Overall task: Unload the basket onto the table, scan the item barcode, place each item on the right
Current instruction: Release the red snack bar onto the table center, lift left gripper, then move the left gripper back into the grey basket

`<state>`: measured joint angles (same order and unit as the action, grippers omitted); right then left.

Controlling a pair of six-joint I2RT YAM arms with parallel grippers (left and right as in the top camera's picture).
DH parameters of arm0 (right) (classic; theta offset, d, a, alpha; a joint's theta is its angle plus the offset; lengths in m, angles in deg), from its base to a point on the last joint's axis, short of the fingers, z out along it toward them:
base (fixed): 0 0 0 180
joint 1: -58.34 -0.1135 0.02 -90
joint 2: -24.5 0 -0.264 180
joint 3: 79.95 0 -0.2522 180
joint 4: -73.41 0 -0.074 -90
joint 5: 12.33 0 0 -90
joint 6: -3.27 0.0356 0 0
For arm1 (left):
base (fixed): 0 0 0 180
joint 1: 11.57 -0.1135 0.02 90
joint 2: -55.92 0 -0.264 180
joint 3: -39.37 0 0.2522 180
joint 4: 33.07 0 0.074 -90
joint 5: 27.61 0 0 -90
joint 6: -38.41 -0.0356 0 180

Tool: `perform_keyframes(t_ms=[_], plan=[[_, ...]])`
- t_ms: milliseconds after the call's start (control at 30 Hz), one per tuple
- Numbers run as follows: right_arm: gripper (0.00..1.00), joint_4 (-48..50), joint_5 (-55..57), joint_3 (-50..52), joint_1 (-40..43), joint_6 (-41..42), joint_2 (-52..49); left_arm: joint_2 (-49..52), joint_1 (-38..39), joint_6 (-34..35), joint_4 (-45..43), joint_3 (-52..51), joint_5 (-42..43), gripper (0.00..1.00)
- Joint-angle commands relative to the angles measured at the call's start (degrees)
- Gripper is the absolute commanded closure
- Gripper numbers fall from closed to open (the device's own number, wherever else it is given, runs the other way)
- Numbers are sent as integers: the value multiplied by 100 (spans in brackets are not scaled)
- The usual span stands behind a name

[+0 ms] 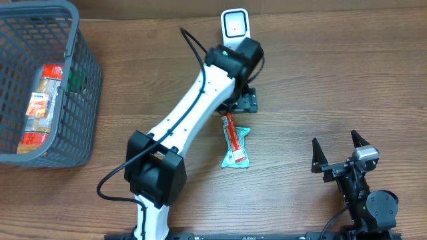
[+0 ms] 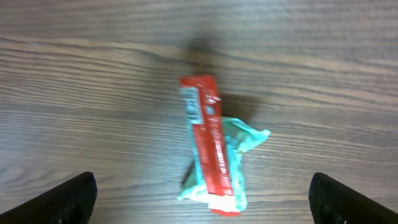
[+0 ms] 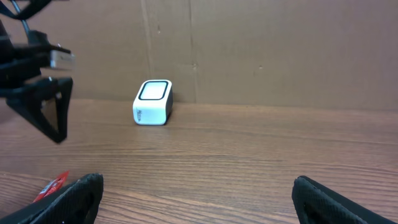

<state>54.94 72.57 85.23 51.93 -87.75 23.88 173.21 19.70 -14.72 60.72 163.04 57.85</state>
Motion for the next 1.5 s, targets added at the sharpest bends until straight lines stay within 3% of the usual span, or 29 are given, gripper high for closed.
perform_keyframes(t_ms=[0, 267, 833, 1167, 1467], plan=[[0, 28, 50, 61, -11, 52, 39, 33, -273, -254, 146, 328, -208, 0], [0, 28, 50, 61, -11, 52, 39, 26, -896, -695, 723, 1141, -208, 0], [0, 28, 50, 61, -11, 52, 39, -46, -2068, -1270, 1574, 3888, -407, 0], [0, 28, 50, 61, -11, 52, 39, -146, -3311, -1768, 1569, 4441, -2035, 0], [0, 28, 50, 61, -11, 52, 39, -133, -4933, -1764, 1589, 4430, -2090, 1]])
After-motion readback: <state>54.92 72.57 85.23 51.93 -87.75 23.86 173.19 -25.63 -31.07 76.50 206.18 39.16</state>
